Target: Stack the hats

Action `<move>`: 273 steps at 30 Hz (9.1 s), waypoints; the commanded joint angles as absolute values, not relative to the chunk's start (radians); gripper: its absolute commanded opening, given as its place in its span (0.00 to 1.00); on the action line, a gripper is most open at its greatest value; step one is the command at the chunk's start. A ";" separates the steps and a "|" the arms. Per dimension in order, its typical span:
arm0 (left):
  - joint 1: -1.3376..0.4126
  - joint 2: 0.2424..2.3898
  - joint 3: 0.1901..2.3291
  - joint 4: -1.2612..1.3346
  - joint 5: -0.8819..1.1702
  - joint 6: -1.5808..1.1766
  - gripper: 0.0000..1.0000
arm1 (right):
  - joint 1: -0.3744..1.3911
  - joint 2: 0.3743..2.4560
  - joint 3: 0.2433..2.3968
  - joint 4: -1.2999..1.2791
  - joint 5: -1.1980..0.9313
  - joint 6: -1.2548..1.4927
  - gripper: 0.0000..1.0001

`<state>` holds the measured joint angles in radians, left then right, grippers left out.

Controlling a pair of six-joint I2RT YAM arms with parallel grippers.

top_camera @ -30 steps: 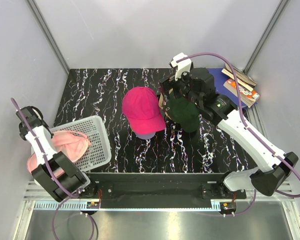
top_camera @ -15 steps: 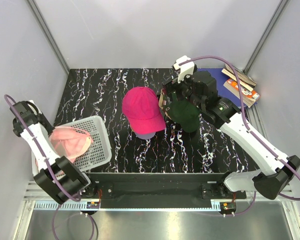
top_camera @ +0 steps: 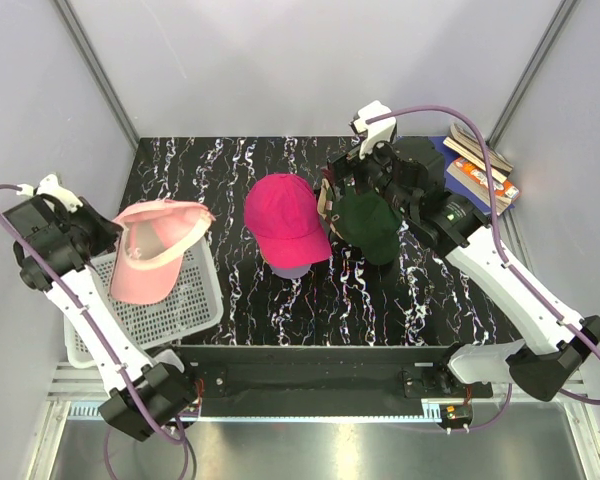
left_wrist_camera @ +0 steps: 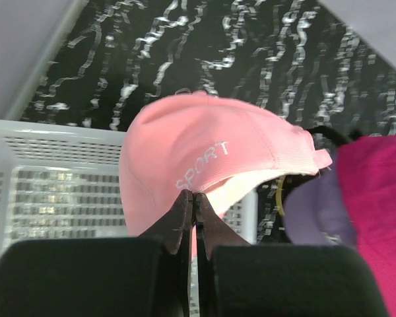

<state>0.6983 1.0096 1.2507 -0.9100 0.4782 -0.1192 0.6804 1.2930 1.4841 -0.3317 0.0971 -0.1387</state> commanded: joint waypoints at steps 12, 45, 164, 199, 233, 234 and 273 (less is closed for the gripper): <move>0.299 1.135 1.566 -0.416 0.419 -0.678 0.00 | 0.678 1.310 1.519 -0.186 -0.067 0.033 1.00; -0.463 1.377 1.680 0.377 -0.169 -1.178 0.00 | 0.678 1.497 1.249 0.737 -0.040 0.293 0.98; -0.430 1.502 1.914 0.359 0.430 -1.399 0.00 | 0.657 1.304 0.954 0.857 -0.078 0.189 1.00; -0.264 1.416 1.589 0.232 0.590 -1.237 0.00 | 0.640 1.212 1.097 0.469 -0.062 -0.224 0.00; -0.103 1.296 1.348 -0.351 0.307 -0.799 0.84 | 0.903 1.598 1.703 -0.399 0.603 -1.068 0.00; -0.103 1.292 1.338 -0.354 0.313 -0.799 0.84 | 0.911 1.592 1.694 -0.399 0.612 -1.074 0.00; -0.098 1.137 1.077 -0.419 0.264 -0.793 0.88 | 1.304 1.591 1.280 -0.362 0.775 -1.279 0.18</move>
